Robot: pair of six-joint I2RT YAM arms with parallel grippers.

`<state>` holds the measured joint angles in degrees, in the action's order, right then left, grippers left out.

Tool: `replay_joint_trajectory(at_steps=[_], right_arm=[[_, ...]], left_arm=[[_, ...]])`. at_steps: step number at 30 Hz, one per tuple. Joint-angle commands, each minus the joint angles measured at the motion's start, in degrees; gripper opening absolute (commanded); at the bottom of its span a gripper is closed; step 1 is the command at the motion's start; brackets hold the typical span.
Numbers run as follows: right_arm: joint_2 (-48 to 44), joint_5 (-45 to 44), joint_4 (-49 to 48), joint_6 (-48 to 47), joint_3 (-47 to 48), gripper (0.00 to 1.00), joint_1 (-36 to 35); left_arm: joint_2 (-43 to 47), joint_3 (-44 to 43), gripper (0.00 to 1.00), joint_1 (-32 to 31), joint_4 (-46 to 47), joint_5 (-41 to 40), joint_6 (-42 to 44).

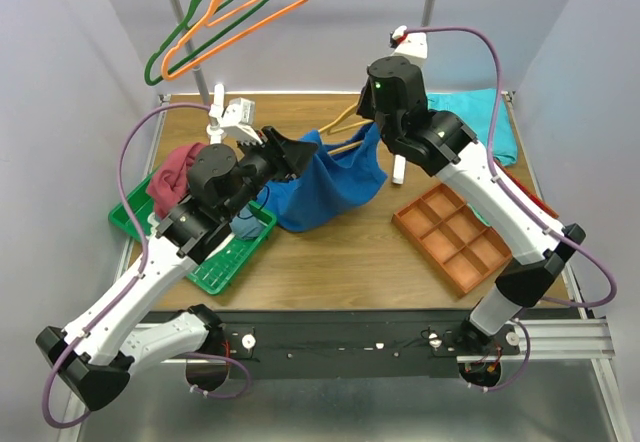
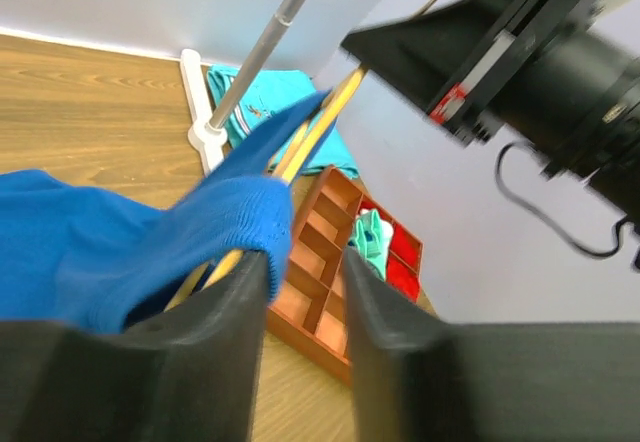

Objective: Place the tank top on the hanger

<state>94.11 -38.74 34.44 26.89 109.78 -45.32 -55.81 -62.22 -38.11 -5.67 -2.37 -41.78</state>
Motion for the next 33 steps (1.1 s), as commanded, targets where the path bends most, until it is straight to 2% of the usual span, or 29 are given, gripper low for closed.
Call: replay_joint_trajectory(at_steps=[1,3,4,6,10,13,16,18,21,25,28,31,33], right_arm=[[1.2,1.1,-0.3,-1.8,6.3,0.01,-0.4],[1.9,2.6,0.0,-1.5,7.3,0.01,-0.3],[2.0,3.0,0.5,-1.3,7.4,0.01,-0.4],[1.6,3.6,0.5,-1.0,6.4,0.01,-0.3],[-0.3,4.2,-1.1,-2.2,6.1,0.01,-0.3],[0.5,4.6,0.9,-4.1,13.7,0.01,-0.3],[1.3,6.0,1.9,-7.2,20.3,0.01,-0.3],[1.6,6.6,1.6,-9.7,26.0,0.01,-0.3],[0.3,8.4,-1.4,-12.3,28.1,0.01,-0.3],[-3.2,12.3,-5.9,-12.8,25.2,0.01,-0.3],[-4.6,15.3,-5.7,-12.0,21.9,0.01,-0.3],[-5.7,19.7,-5.4,-10.3,15.6,0.01,-0.3],[-5.9,22.7,-4.9,-8.9,12.2,0.01,-0.3]], left_arm=[[1.0,-4.9,0.62,-0.2,-0.7,7.7,7.6],[-1.6,-10.3,0.69,-0.3,-6.4,10.0,9.7],[-1.9,-11.5,0.77,-0.2,-7.6,11.0,11.2],[-1.4,-12.9,0.82,-0.3,-10.0,11.0,13.1],[-0.2,-18.5,0.85,-0.2,-14.5,14.1,18.5],[0.0,-23.6,0.89,-0.3,-17.7,17.5,22.3],[1.6,-25.9,0.92,-0.2,-17.3,17.3,23.8],[3.5,-26.0,0.93,-0.2,-15.3,14.8,23.8],[4.6,-26.1,0.93,-0.2,-13.9,13.1,23.6],[4.8,-26.8,0.91,-0.3,-14.3,8.9,23.9],[5.1,-27.0,0.9,-0.3,-14.7,8.5,24.3],[4.5,-27.4,0.81,-0.2,-17.4,6.9,25.3],[3.4,-27.4,0.8,-0.2,-20.8,6.0,26.4]])
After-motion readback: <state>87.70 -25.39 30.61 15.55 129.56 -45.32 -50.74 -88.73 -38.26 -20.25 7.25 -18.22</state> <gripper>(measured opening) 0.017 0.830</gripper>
